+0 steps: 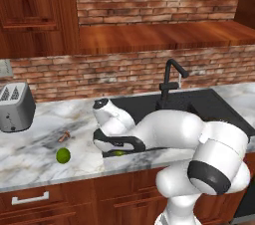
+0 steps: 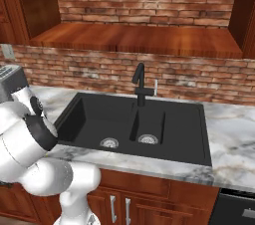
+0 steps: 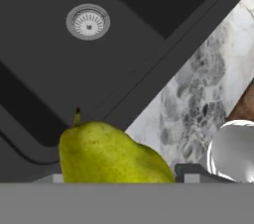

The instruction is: Pick the pear, lime, mushroom from the counter and place them in the cabinet.

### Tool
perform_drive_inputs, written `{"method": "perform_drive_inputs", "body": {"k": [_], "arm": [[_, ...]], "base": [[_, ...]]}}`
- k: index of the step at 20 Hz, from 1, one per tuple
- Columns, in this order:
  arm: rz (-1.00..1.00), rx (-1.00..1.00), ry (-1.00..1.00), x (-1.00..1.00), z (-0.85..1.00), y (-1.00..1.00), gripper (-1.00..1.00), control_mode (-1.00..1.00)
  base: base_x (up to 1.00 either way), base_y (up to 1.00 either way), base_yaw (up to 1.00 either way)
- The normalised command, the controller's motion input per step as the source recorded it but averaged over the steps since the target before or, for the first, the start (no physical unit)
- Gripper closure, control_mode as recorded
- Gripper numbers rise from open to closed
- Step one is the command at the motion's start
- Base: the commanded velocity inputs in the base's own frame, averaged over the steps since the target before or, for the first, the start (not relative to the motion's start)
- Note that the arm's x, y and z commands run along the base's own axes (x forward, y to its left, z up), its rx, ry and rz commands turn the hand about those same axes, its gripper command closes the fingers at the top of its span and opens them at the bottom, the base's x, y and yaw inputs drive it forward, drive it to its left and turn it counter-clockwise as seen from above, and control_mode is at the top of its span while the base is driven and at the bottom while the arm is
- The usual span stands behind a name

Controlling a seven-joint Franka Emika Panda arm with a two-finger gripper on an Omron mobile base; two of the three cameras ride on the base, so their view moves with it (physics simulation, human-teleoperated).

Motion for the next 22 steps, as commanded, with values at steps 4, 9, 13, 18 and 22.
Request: {"method": "perform_drive_inputs", "body": {"k": [4, 9, 13, 18, 22], "arm": [[0.00, 0.28, 0.10, 0.05, 1.00, -0.72, 1.00, -1.00], [0.00, 0.27, 0.23, 0.00, 1.00, -0.68, 1.00, -1.00], [0.00, 0.25, 0.25, 0.00, 1.00, -0.58, 1.00, -1.00], [0.00, 0.05, 0.17, 0.01, 1.00, -0.46, 1.00, -1.00], [0.00, -0.03, 0.01, 0.00, 1.00, -0.26, 1.00, -1.00]], "base": [[0.00, 0.00, 0.00], [0.00, 0.00, 0.00], [0.00, 0.00, 0.00], [0.00, 0.00, 0.00], [0.00, 0.00, 0.00]]}}
